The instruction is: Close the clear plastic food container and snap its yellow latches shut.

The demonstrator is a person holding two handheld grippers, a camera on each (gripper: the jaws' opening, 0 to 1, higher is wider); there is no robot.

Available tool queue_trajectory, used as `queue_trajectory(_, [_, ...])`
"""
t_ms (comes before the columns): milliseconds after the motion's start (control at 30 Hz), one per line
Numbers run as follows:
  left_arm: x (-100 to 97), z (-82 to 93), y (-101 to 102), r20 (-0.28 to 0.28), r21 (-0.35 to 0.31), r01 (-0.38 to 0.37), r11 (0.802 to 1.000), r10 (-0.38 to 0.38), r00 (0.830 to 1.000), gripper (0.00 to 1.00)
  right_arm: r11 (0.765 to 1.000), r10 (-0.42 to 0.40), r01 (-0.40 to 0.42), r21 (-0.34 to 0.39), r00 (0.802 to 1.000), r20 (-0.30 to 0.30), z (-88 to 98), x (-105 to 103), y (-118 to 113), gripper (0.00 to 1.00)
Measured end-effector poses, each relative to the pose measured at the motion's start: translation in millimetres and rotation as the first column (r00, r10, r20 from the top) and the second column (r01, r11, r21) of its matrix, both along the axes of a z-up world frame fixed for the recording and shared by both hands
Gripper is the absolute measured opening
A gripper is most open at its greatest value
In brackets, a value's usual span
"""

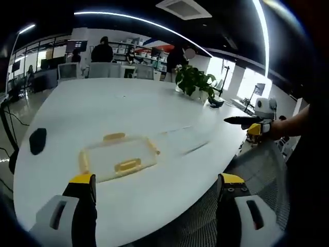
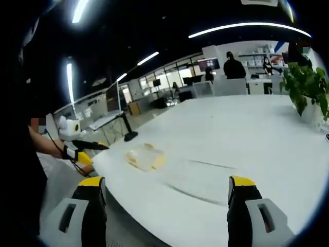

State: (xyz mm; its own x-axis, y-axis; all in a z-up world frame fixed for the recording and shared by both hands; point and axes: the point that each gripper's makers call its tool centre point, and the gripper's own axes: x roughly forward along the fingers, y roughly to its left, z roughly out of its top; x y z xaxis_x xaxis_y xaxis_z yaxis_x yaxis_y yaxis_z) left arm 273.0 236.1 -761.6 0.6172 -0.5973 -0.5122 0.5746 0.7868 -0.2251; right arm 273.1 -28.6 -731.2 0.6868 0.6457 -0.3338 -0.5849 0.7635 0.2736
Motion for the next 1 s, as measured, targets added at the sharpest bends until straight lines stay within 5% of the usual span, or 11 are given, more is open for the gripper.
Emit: queue_trajectory(1000, [4.3,1.3,3.5,0.004,0.036,0.022,0.999,-0.022,1.0,0.93,0.999,0.038,-0.038,-0.027,0.999,-0.001,2.7,3.0,8.1,0.96])
